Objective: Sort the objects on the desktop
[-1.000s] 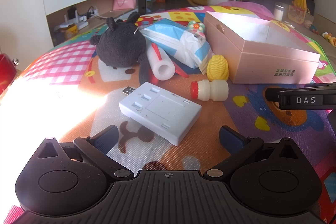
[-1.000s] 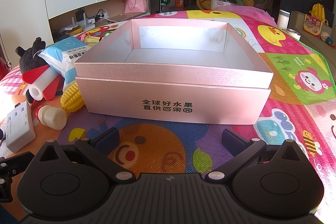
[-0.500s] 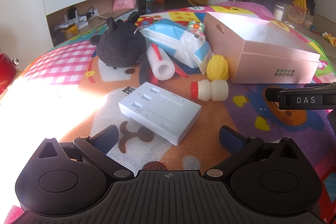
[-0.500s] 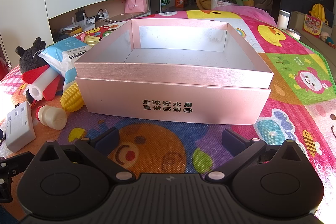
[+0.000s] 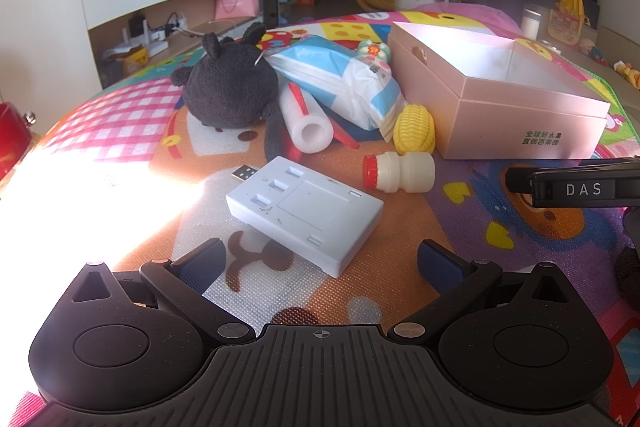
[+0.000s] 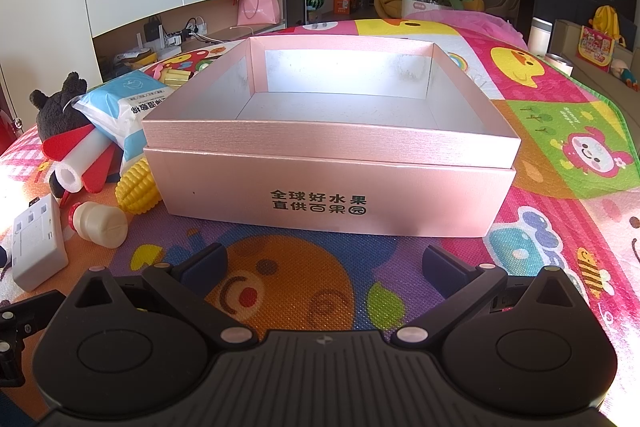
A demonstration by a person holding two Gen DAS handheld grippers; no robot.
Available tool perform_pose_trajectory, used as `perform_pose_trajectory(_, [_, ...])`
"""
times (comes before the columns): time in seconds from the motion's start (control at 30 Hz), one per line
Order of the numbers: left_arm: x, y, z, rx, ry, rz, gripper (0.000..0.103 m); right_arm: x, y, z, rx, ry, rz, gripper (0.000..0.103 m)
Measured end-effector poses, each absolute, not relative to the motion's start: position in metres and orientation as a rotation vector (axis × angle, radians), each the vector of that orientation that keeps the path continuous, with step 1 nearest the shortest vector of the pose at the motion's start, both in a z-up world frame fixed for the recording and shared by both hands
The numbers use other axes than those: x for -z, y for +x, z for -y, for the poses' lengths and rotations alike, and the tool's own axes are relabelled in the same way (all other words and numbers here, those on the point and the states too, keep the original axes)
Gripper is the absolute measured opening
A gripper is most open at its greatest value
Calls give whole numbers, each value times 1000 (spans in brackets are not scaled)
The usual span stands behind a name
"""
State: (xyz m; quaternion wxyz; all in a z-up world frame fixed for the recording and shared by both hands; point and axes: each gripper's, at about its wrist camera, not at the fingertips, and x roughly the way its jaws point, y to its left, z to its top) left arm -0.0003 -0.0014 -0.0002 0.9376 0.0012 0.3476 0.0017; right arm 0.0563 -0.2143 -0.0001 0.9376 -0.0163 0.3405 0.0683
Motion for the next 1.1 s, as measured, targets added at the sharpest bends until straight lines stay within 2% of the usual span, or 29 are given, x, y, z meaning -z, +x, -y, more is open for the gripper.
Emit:
perform_pose_trajectory(0.8, [-2,-1,-1,19,0,-720,103,-2,53,213,-142,-37,-698,103])
perform_pose_trajectory(1.1, [-14,-6,-16,25,43,-662,103,-2,52,212,-154,-50,-703,103])
